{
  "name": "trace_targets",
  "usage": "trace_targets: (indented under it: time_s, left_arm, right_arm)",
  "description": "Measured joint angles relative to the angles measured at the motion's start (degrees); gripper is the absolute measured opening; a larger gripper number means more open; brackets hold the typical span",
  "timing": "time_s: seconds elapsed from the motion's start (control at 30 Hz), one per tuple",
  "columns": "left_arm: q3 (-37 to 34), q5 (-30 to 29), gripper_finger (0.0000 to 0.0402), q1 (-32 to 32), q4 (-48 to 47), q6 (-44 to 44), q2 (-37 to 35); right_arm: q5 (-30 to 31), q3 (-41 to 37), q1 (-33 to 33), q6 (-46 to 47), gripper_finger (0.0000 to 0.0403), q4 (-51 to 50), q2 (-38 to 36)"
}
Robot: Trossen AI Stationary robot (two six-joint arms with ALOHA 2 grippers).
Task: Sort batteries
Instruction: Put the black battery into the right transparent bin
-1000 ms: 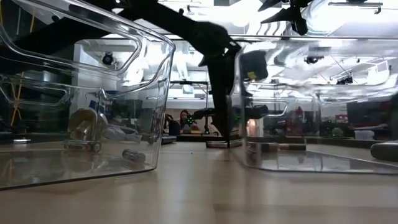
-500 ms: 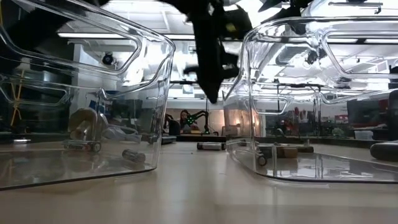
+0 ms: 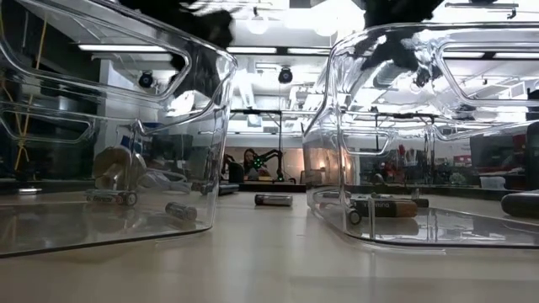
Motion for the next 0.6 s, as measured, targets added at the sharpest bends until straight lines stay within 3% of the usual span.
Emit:
trace_targets:
  time_s: [0.1, 0.23, 0.4, 0.6]
  left_arm:
    - [-9.7, 1.7, 0.0, -1.4, 10.5, -4.3, -6.7]
    - [-11.7, 3.3, 0.0001, -1.8, 14.1, -1.1, -7.1]
    - [-5.5, 6.7, 0.0028, -1.6, 9.1, 16.8, 1.4]
    - [5.6, 6.4, 0.0098, -0.8, -0.3, 40.4, 14.7]
  right_arm:
    - [-1.4, 0.0, 1.1, 0.0, 0.0126, 1.2, 4.3]
    - [-8.8, 0.0, 2.1, -1.8, 0.0126, 5.9, 11.1]
    - [-18.7, 0.0, 1.9, -2.6, 0.0126, 16.0, 14.4]
    - [-19.4, 0.0, 0.3, -1.0, 0.0126, 19.5, 10.2]
